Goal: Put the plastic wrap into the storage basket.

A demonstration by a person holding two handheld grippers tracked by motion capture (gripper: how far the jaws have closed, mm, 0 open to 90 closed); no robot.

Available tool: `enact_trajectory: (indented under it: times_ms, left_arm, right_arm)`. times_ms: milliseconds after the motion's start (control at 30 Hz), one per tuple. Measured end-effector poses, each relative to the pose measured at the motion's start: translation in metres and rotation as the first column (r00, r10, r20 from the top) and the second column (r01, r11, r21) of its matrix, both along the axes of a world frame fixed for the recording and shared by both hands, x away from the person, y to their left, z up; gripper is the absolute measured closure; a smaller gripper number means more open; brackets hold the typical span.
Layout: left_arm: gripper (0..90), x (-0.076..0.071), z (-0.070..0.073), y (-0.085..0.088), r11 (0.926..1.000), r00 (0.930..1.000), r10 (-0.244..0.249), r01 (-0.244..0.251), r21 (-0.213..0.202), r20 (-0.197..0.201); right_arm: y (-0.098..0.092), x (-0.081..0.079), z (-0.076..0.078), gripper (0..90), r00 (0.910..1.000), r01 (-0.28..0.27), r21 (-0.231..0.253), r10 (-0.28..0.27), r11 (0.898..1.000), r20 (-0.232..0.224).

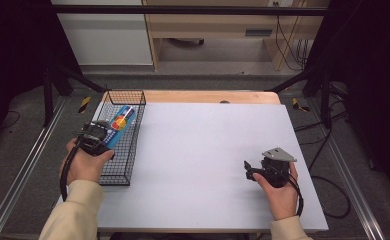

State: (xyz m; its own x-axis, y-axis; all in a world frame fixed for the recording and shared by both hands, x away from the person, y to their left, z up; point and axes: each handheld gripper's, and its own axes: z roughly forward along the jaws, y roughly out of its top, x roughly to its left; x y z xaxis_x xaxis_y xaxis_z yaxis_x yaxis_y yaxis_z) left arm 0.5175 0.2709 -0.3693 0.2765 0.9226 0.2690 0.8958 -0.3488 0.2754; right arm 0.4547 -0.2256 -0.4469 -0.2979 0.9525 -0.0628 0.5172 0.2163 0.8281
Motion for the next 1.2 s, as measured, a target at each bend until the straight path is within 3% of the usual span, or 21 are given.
enact_trajectory:
  times_ms: [133,533,1200]
  left_arm:
    - [31.6,0.0019,-0.0019,-0.0012,0.9997,0.9997,-0.007,0.008,0.024,-0.024]
    - [31.6,0.0072,-0.0073,-0.0051,0.9996,0.9972,-0.014,0.016,0.024,-0.074]
    - [31.6,0.0097,-0.0099,-0.0078,0.9981,0.9943,-0.024,0.03,0.054,-0.104]
  right_arm:
    - [0.0005,0.0003,-0.0004,8.3,1.0,-0.008,-0.002,0.008,1.0,-0.005]
    - [0.0016,0.0006,-0.0005,8.4,0.9999,-0.017,-0.005,0.016,1.0,-0.002]
    - [0.0024,0.0006,-0.0006,8.4,0.9998,-0.02,-0.001,0.02,1.0,-0.004]
